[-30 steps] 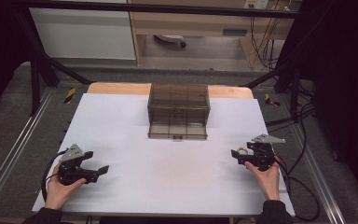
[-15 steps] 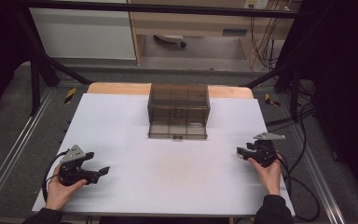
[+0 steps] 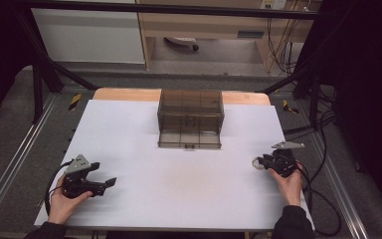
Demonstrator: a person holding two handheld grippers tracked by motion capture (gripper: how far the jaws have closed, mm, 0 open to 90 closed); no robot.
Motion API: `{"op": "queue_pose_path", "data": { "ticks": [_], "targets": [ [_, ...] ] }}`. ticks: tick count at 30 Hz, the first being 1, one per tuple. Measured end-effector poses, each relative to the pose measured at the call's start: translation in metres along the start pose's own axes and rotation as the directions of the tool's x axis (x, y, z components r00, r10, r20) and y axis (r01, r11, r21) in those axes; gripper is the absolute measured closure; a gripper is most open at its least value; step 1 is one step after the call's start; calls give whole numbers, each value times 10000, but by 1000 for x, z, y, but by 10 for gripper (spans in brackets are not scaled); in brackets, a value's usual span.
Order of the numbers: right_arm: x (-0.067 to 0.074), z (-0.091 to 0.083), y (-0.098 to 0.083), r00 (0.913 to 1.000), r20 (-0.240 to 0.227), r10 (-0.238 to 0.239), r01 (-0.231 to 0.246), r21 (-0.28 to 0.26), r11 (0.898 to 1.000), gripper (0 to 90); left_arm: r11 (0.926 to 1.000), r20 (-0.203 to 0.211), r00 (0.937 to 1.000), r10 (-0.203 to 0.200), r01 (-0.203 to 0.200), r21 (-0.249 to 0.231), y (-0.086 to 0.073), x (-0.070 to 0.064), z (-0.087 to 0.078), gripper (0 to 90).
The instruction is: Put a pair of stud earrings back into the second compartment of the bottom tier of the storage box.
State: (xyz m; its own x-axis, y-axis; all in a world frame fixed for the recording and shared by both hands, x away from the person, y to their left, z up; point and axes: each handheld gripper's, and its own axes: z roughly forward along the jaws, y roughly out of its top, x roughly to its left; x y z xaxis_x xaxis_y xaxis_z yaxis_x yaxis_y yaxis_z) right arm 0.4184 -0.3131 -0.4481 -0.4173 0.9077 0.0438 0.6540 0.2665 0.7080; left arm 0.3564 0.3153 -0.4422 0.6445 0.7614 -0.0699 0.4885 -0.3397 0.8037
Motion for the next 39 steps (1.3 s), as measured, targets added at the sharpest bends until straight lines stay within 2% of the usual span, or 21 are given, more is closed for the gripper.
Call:
{"op": "queue_pose_path", "data": {
  "ticks": [10, 18, 25, 33, 34, 36, 39],
  "targets": [
    [-3, 0, -2, 9998, -94, 161, -161, 7, 9999, 850, 9999, 22, 10000, 27, -27, 113, 0, 0, 1, 83],
    [-3, -4, -3, 9987, -292, 418, -420, -58, 9991, 861, 9999, 13, 10000, -4, 3, 142, -1, 0, 1, 84],
    [0, -11, -1, 9985, -347, 415, -424, -252, 9988, 864, 9999, -4, 10000, -35, 35, 115, -1, 0, 1, 84],
    [14, -23, 6, 9973, -709, 201, -240, -546, 9982, 864, 9999, -36, 10000, -26, 27, 123, -2, 0, 1, 83],
    [20, -24, 8, 9966, -791, 228, -275, -586, 9979, 864, 9999, -27, 10000, -23, 24, 128, -2, 0, 1, 83],
    [23, -25, 9, 9959, -883, 207, -258, -570, 9980, 864, 9999, -39, 10000, 23, -22, 170, -2, 0, 1, 82],
    [35, -27, 14, 9936, -1129, -35, -36, -625, 9980, 864, 9998, -45, 10000, 33, -32, 173, -2, -1, 1, 81]
  ]
}}
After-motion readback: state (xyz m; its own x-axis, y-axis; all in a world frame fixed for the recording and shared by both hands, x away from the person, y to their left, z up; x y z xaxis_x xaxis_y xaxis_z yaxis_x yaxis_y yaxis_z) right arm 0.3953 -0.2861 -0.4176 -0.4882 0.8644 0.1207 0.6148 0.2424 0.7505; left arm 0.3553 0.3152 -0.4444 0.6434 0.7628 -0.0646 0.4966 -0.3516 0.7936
